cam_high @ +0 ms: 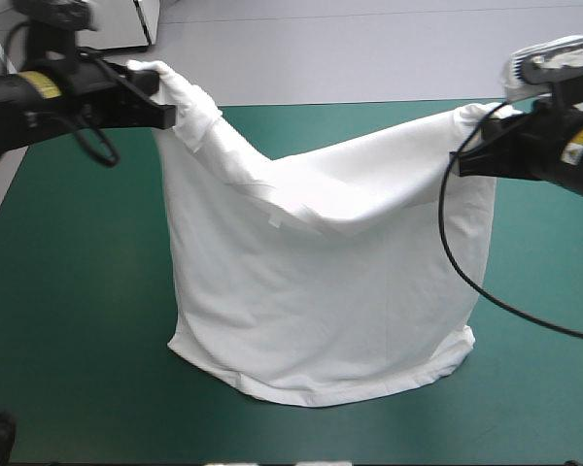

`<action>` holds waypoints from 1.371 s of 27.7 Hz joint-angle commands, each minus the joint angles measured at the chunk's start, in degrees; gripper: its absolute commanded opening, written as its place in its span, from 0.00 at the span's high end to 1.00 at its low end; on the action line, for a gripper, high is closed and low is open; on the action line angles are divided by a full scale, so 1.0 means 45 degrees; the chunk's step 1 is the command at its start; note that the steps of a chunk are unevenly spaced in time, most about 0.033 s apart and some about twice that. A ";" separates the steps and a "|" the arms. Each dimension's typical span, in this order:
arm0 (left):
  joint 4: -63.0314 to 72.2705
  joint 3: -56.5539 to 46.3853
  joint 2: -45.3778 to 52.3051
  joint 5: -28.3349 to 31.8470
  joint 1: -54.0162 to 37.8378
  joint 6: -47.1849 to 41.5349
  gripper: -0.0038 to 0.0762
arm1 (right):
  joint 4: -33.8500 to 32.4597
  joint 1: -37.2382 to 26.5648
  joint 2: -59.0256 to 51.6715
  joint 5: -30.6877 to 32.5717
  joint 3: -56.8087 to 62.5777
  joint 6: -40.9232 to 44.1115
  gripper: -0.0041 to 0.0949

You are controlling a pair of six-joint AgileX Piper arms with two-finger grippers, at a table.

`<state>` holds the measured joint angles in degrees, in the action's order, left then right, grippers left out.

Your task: Fold the cloth

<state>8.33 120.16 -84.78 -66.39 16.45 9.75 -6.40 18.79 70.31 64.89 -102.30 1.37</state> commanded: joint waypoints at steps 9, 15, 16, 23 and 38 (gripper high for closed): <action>-0.2264 0.2827 -0.6421 0.2492 0.0020 -0.0340 0.98 | 0.1023 -0.2442 0.5599 -0.4608 -0.0558 0.0200 0.98; -0.2493 0.6715 -1.0041 0.1952 -0.0235 -0.0406 0.98 | 0.2833 -0.3202 0.9253 -0.3141 -0.4041 -0.0570 0.98; -0.2517 0.7161 -1.0497 0.1693 -0.0287 -0.0406 0.98 | 0.2790 -0.3235 0.9855 -0.2789 -0.4758 -0.0570 0.98; -0.2157 0.8637 -1.2894 0.1118 -0.0733 -0.1158 0.98 | 0.2790 -0.3334 1.3125 -0.0440 -0.8924 -0.0025 0.97; -0.0435 1.1274 -1.2721 -0.1643 -0.1335 -0.0666 0.42 | 0.2789 -0.3334 1.2879 0.1494 -1.0422 0.0355 0.47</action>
<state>5.48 166.23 -148.44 -72.04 10.46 6.75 6.06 4.41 135.27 71.48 -147.04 2.78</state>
